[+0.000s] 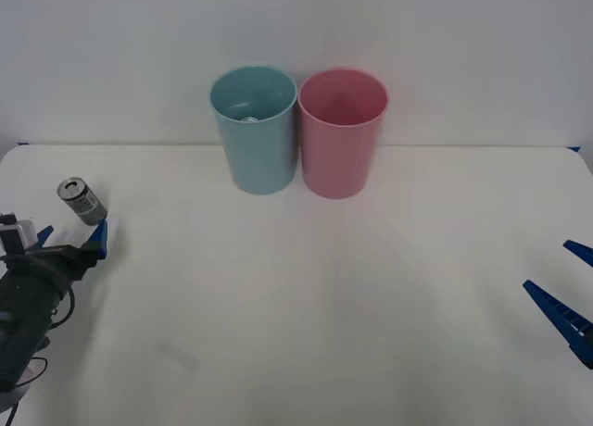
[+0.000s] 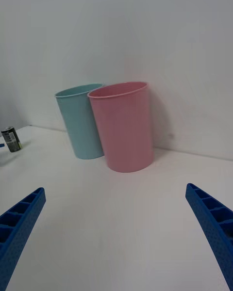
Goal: Grasp the object on the table and drop it into the matching bin: aluminum can to the light blue bin, PET bottle to the pink bin.
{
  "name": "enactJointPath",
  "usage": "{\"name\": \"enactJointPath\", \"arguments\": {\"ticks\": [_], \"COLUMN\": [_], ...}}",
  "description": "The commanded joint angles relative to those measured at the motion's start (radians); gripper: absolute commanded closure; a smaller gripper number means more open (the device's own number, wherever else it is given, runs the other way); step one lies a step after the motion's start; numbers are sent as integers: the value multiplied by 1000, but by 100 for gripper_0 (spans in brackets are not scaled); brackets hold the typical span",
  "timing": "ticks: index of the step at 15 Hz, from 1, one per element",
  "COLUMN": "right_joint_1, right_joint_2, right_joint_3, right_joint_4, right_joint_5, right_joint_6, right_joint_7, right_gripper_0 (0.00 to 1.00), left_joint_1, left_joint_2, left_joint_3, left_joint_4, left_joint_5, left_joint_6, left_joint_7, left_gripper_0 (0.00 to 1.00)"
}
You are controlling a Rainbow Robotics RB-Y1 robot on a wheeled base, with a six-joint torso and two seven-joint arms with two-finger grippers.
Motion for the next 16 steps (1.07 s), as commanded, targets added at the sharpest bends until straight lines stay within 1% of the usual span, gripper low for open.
{"name": "enactJointPath", "arguments": {"ticks": [1,6,8,11,16], "right_joint_1": [0,0,0,0,0], "right_joint_2": [0,0,0,0,0], "right_joint_3": [0,0,0,0,0], "right_joint_4": [0,0,0,0,0], "right_joint_5": [0,0,0,0,0], "right_joint_6": [0,0,0,0,0], "right_joint_7": [0,0,0,0,0], "right_gripper_0": [0,0,0,0,0], "left_joint_1": [-75,-189,-210,-233,-308], "left_joint_2": [39,96,104,104,118], "left_joint_3": [-14,-14,-27,-62,-68], "left_joint_4": [95,247,264,266,367], "left_joint_5": [2,2,0,-11,-52], "left_joint_6": [0,0,12,94,104], "left_joint_7": [12,16,20,39,48], "left_gripper_0": [0,0,0,0,0]}}
